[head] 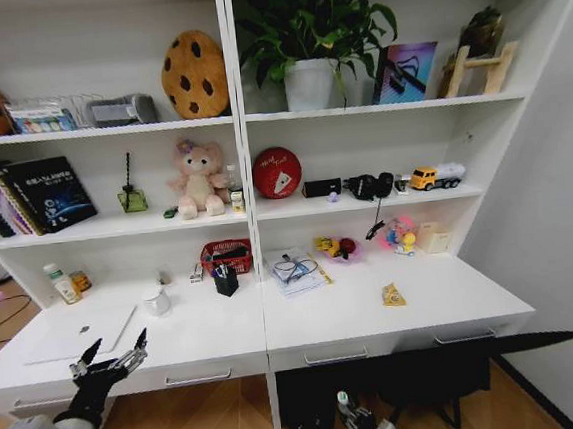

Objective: Organize the objects on the table.

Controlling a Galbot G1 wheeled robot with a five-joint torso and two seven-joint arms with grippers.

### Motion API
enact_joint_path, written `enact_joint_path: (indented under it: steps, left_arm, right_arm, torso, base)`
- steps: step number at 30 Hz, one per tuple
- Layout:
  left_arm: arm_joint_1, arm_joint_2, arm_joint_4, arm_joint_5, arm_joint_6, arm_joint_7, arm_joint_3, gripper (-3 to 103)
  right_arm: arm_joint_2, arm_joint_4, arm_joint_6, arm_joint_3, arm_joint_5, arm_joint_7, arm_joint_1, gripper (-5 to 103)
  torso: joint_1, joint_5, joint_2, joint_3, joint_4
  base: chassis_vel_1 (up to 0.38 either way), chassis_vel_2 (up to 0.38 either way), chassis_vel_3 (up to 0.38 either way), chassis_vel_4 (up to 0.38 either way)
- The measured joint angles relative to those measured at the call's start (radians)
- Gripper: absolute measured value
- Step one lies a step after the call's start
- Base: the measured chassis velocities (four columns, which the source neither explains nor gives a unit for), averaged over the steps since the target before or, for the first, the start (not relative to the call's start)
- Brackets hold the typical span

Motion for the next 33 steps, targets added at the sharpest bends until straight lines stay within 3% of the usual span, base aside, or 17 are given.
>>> enact_joint_path:
  steps: [11,18,20,22,24,25,26,31,32,33]
  left_arm:
    - [0.000,0.000,0.000,0.000,0.000,0.000,0.000,100]
    - [0.000,0.000,0.000,0.000,0.000,0.000,0.000,100]
    - [0.000,0.000,0.000,0.000,0.000,0.000,0.000,100]
    - [0.000,0.000,0.000,0.000,0.000,0.000,0.000,100]
    - [0.000,0.000,0.000,0.000,0.000,0.000,0.000,100]
    - [0.000,0.000,0.000,0.000,0.000,0.000,0.000,100]
    - [0.000,0.000,0.000,0.000,0.000,0.000,0.000,100]
    - [0.000,0.000,0.000,0.000,0.000,0.000,0.000,100]
    - [0.000,0.000,0.000,0.000,0.000,0.000,0.000,100]
    - [0.000,0.000,0.000,0.000,0.000,0.000,0.000,100]
  right_arm:
    - [0.100,-0.273,0.088,-0.008,-0.070,0.016,0.211,24]
    - [0.134,-0.345,0.094,-0.002,-0.101,0.031,0.265,24]
    - [0.151,-0.373,0.103,0.006,-0.115,0.041,0.273,40]
    - [0.156,-0.375,0.105,0.007,-0.117,0.044,0.271,40]
    - [0.161,-0.372,0.106,0.010,-0.119,0.051,0.263,51]
    - [0.161,-0.372,0.106,0.010,-0.119,0.051,0.263,51]
    - [0.163,-0.370,0.107,0.011,-0.120,0.057,0.261,61]
    - [0.164,-0.353,0.112,0.013,-0.108,0.102,0.254,67]
    - [0.158,-0.332,0.104,0.012,-0.098,0.113,0.244,84]
    - [0.158,-0.332,0.104,0.012,-0.098,0.113,0.244,84]
  torso:
    - [0.000,0.0001,0.000,0.000,0.0002]
    - [0.000,-0.0001,0.000,0.000,0.0001]
    - [0.000,-0.0001,0.000,0.000,0.0000]
    - [0.000,0.0002,0.000,0.000,0.0000]
    - [0.000,0.0000,0.000,0.000,0.0000]
    - [0.000,0.0000,0.000,0.000,0.0000]
    - [0.000,0.0001,0.000,0.000,-0.0002]
    - [0.000,0.0001,0.000,0.000,0.0000]
    - [0.000,0.0001,0.000,0.000,0.0000]
    - [0.000,0.0001,0.000,0.000,0.0000]
  base:
    - [0.000,0.000,0.000,0.000]
    - [0.000,0.000,0.000,0.000]
    - [0.000,0.000,0.000,0.000]
    - [0.000,0.000,0.000,0.000]
    - [0.000,0.000,0.000,0.000]
    - [0.000,0.000,0.000,0.000]
    - [0.000,0.000,0.000,0.000]
    - [0.000,0.000,0.000,0.000]
    - [0.000,0.000,0.000,0.000]
    - [0.000,0.000,0.000,0.000]
